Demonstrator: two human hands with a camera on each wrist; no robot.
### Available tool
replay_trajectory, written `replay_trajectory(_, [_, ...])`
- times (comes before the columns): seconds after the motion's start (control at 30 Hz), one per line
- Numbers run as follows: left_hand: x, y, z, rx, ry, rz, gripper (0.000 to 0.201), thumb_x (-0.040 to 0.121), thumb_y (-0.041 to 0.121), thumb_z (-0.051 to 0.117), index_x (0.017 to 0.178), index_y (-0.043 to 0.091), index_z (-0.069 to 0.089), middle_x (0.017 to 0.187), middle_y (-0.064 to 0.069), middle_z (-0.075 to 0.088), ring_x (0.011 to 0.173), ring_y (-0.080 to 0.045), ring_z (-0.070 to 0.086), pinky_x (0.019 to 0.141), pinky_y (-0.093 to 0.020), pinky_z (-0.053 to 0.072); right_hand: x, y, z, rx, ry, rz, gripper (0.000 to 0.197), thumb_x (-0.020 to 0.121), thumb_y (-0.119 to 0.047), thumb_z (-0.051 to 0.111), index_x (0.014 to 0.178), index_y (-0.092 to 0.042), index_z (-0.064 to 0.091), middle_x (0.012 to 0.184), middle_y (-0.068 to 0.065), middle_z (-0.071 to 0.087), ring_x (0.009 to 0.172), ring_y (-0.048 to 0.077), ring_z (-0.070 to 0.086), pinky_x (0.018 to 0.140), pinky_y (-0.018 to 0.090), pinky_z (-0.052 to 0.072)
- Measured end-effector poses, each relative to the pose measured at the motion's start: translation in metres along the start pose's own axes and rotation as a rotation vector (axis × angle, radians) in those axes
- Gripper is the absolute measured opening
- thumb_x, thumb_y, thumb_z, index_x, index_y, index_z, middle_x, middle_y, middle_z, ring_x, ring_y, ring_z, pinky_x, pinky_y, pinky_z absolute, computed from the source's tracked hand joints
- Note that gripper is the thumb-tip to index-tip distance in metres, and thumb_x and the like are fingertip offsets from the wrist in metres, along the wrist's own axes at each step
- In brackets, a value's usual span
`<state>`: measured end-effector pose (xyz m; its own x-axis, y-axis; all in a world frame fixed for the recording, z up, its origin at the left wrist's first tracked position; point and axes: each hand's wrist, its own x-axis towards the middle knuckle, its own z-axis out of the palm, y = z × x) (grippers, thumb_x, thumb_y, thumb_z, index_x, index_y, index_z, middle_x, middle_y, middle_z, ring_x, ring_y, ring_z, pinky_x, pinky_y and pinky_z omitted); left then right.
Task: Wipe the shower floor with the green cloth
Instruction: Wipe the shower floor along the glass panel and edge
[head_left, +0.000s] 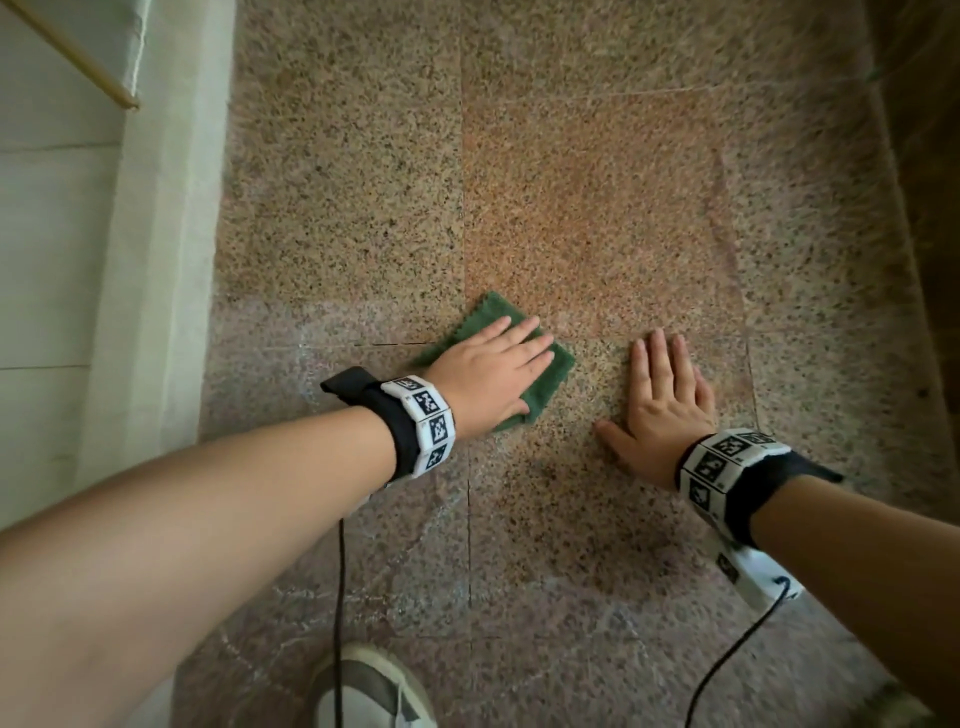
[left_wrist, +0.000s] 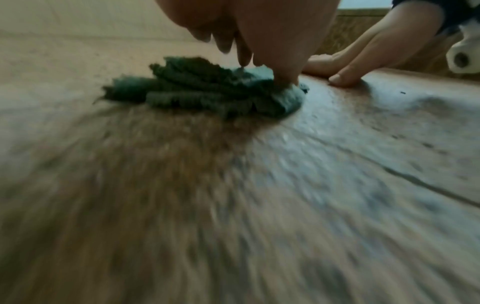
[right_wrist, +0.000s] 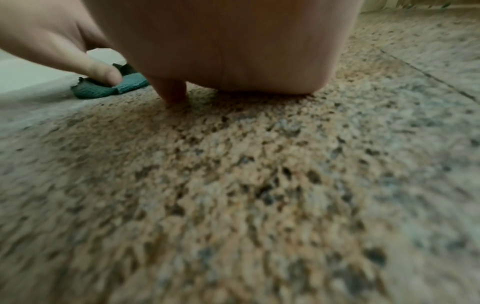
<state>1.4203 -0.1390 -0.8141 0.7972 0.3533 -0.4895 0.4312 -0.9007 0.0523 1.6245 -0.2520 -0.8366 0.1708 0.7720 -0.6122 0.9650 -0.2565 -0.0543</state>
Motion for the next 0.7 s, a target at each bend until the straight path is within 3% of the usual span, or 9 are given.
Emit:
replay_trajectory(0.1, [0.009,-0.005,-0.008,-0.068,0.008,0.056,0.056,0.104,0.041,0.040,0.153,0.016,0.030,0.164,0.000,0.014,0.151,-0.018,0.004,0.120,-0.036,0.019,0.001,0.000,0.001,-0.002,0.014,0.002,0.101,0.089,-0.068,0.033,0.150,-0.012,-0.023,0.157,0.009,-0.031,0.145,0.029,-0.028,0.119,0.044,-0.005])
replay_trajectory(0.17, [0.012,-0.010,-0.011,-0.152,0.019,0.017,0.051,0.105,0.041,0.036,0.151,0.019,0.035,0.162,0.005,0.020,0.150,-0.012,0.010,0.115,-0.033,0.031,0.001,0.000,0.001,-0.002,0.011,0.001,0.101,0.089,-0.069,0.033,0.150,-0.012,-0.023,0.157,0.009,-0.031,0.145,0.029,-0.027,0.119,0.044,-0.004])
replay_trajectory(0.27, [0.016,-0.013,-0.012,-0.178,0.025,-0.010,0.051,0.106,0.040,0.034,0.152,0.019,0.032,0.162,0.005,0.022,0.150,-0.011,0.013,0.118,-0.029,0.023,0.000,0.001,0.001,0.003,-0.003,0.001,0.101,0.089,-0.069,0.032,0.150,-0.012,-0.024,0.157,0.010,-0.031,0.145,0.029,-0.028,0.119,0.045,-0.004])
replay_trajectory(0.37, [0.012,-0.011,0.003,-0.130,-0.001,-0.002,0.056,0.105,0.038,0.037,0.155,0.016,0.023,0.165,0.001,0.009,0.151,-0.017,0.001,0.121,-0.033,0.011,0.001,0.001,0.000,-0.002,-0.008,-0.002,0.101,0.089,-0.069,0.032,0.150,-0.012,-0.024,0.157,0.010,-0.032,0.145,0.029,-0.028,0.119,0.045,-0.004])
replay_trajectory(0.5, [0.004,-0.010,0.026,-0.151,-0.011,-0.060,0.062,0.104,0.043,0.034,0.157,0.021,0.010,0.164,0.006,-0.005,0.151,-0.017,-0.010,0.121,-0.039,-0.001,-0.002,0.000,-0.003,-0.002,-0.024,0.000,0.100,0.090,-0.069,0.031,0.149,-0.012,-0.026,0.156,0.009,-0.033,0.144,0.029,-0.030,0.119,0.045,-0.005])
replay_trajectory(0.57, [0.002,-0.014,0.028,-0.172,0.013,-0.137,0.065,0.103,0.046,0.033,0.157,0.023,0.007,0.164,0.007,-0.008,0.151,-0.017,-0.010,0.122,-0.041,0.000,-0.002,0.000,-0.005,0.000,-0.035,-0.004,0.100,0.090,-0.068,0.030,0.149,-0.011,-0.027,0.155,0.010,-0.035,0.143,0.029,-0.031,0.119,0.045,-0.006])
replay_trajectory(0.7, [-0.004,-0.026,0.032,-0.271,0.080,-0.434,0.064,0.102,0.047,0.026,0.156,0.027,-0.003,0.161,0.009,-0.018,0.150,-0.018,-0.014,0.122,-0.046,-0.001,-0.002,0.000,-0.006,0.001,-0.051,-0.011,0.100,0.090,-0.068,0.030,0.148,-0.011,-0.028,0.155,0.010,-0.036,0.143,0.029,-0.032,0.118,0.045,-0.007])
